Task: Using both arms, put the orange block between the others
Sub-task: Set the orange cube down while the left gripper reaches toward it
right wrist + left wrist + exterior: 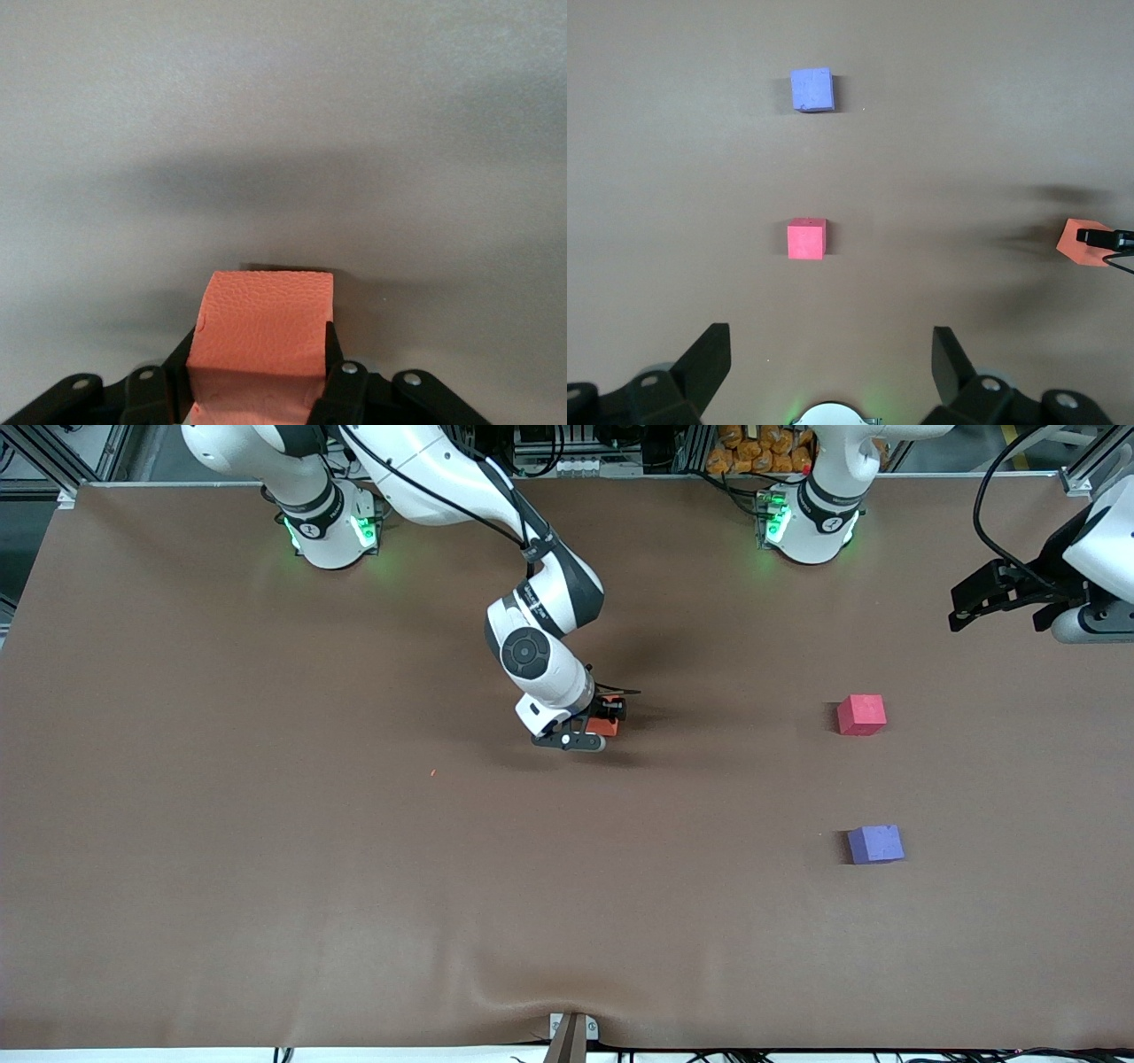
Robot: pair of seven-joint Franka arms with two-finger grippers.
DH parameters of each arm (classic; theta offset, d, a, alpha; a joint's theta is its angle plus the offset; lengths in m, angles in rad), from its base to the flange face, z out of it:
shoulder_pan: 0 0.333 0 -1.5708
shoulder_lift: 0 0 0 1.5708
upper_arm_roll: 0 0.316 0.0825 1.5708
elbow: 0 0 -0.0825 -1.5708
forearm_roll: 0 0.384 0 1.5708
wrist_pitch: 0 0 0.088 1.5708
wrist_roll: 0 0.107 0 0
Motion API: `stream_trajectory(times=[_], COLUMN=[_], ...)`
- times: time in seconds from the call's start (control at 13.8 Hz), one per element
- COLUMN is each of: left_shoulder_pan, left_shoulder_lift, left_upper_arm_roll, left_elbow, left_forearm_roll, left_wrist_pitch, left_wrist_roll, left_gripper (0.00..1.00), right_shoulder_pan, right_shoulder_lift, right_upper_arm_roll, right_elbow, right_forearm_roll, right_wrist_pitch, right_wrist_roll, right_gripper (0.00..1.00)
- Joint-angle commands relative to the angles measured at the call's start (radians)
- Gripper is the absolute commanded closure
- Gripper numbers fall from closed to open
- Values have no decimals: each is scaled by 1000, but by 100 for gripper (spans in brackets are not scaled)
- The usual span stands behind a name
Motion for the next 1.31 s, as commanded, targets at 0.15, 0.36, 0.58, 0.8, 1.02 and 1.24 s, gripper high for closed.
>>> stream_trajectory(times=[0.15,0.36,0.58,0.8,1.02,1.24], left_shoulder_pan=[-11,-52,-136,-280,-408,-512], left_shoulder_lift=[58,112,189,278,371,462], left_upper_arm_roll=[-10,-28,-53,-57,-57,-57], left_elbow=[7,9,13,13,10,7], left_forearm_roll=[-17,-17,-17,-17,-10,0], left_wrist_pitch=[-6,7,18,73,167,251], left_wrist_roll=[17,-3,-44,-108,-165,-171], left_gripper=[0,0,0,0,0,0], right_shoulder_pan=[-37,-83,-193,-310,-443,-595], right_shoulder_lift=[-24,-106,-240,-379,-511,-626], right_upper_arm_roll=[-10,-11,-11,-5,42,137], right_elbow=[31,30,30,45,69,83], right_forearm_roll=[20,6,-33,-193,-296,-498], right_wrist_pitch=[-20,-118,-313,-543,-770,-894], right_wrist_roll=[-16,-16,-13,-16,-17,-152], right_gripper=[0,0,0,0,0,0])
